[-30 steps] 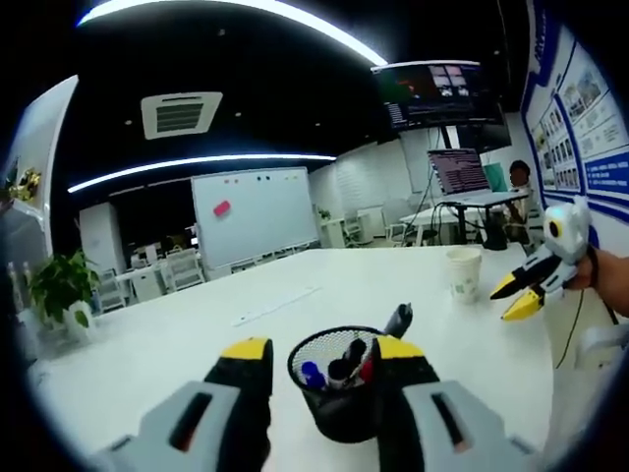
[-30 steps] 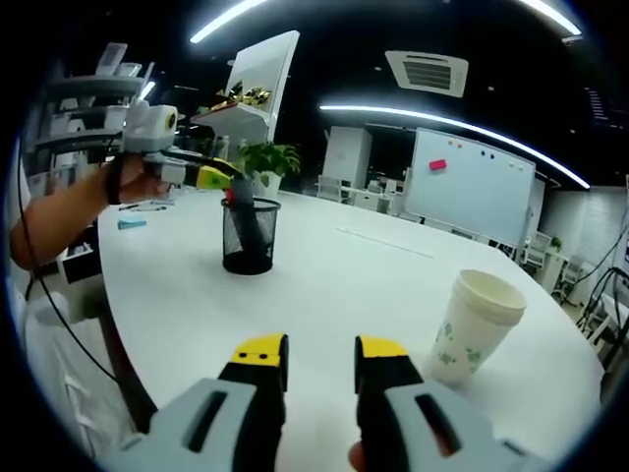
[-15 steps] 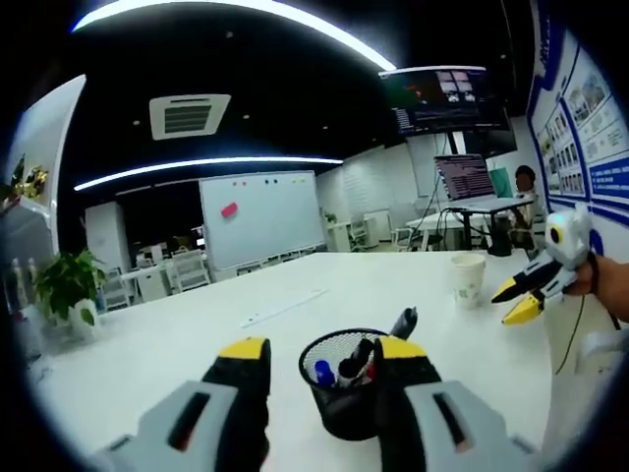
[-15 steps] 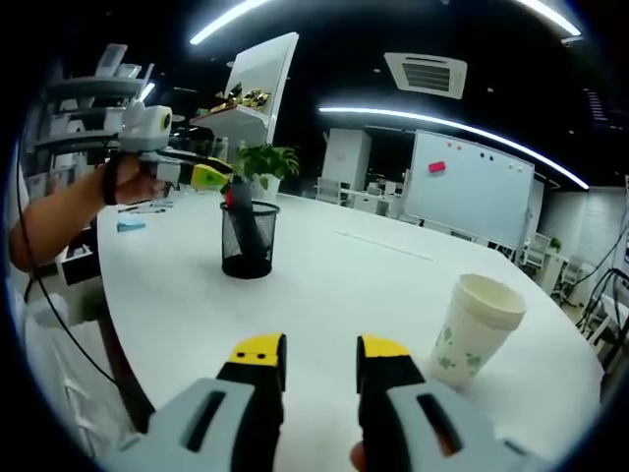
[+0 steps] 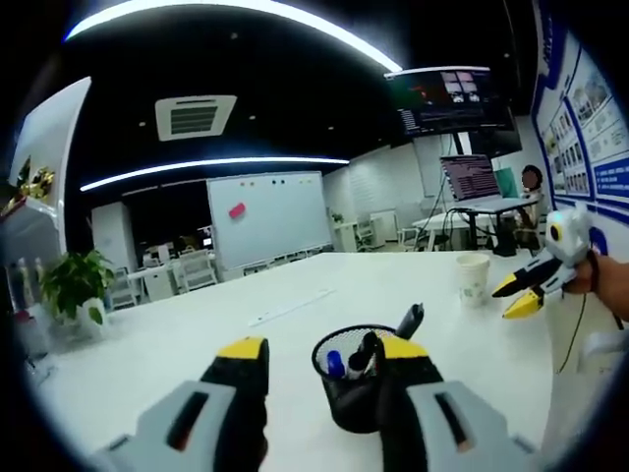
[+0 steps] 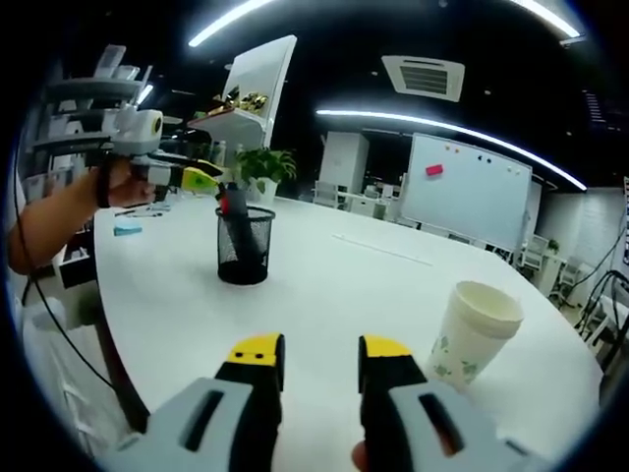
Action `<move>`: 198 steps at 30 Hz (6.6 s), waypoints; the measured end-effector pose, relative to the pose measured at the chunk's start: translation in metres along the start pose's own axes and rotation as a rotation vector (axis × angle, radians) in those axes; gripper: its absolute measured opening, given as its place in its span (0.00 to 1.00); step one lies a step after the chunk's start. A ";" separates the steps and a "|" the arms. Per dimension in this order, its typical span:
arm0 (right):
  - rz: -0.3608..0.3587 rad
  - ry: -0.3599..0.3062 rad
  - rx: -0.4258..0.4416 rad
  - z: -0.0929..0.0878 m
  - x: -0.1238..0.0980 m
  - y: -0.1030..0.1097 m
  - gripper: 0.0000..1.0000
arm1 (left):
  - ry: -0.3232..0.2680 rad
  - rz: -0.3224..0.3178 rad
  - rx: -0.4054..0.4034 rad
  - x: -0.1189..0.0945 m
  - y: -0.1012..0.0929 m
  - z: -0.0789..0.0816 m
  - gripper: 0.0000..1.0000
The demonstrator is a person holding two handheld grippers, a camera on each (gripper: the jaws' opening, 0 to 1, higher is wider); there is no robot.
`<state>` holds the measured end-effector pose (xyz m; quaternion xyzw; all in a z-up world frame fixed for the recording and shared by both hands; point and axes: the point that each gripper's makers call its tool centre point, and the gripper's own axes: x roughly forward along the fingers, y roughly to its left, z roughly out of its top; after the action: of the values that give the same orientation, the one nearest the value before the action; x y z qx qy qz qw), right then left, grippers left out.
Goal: Place the scattered laser pointers and whiteboard markers into the pen holder and stack the scattered paper cups together
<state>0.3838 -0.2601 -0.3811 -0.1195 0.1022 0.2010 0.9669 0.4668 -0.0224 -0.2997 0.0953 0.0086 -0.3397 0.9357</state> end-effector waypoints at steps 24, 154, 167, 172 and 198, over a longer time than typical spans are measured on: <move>-0.037 -0.029 -0.006 0.007 0.000 -0.014 0.36 | -0.010 0.021 -0.019 -0.020 0.003 -0.004 0.49; -0.341 -0.199 0.195 -0.004 -0.006 -0.131 0.78 | 0.051 -0.010 -0.086 -0.063 -0.031 -0.047 0.60; -0.345 -0.112 0.192 -0.025 0.006 -0.131 0.79 | 0.067 -0.026 -0.085 -0.064 -0.037 -0.051 0.64; -0.336 -0.095 0.191 -0.031 0.011 -0.129 0.80 | 0.076 -0.029 -0.085 -0.064 -0.038 -0.053 0.65; -0.280 -0.049 0.136 -0.033 0.025 -0.124 0.79 | 0.134 -0.051 -0.066 -0.064 -0.043 -0.060 0.64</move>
<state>0.4525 -0.3707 -0.3947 -0.0620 0.0743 0.0597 0.9935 0.3931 -0.0026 -0.3603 0.0866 0.0848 -0.3559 0.9266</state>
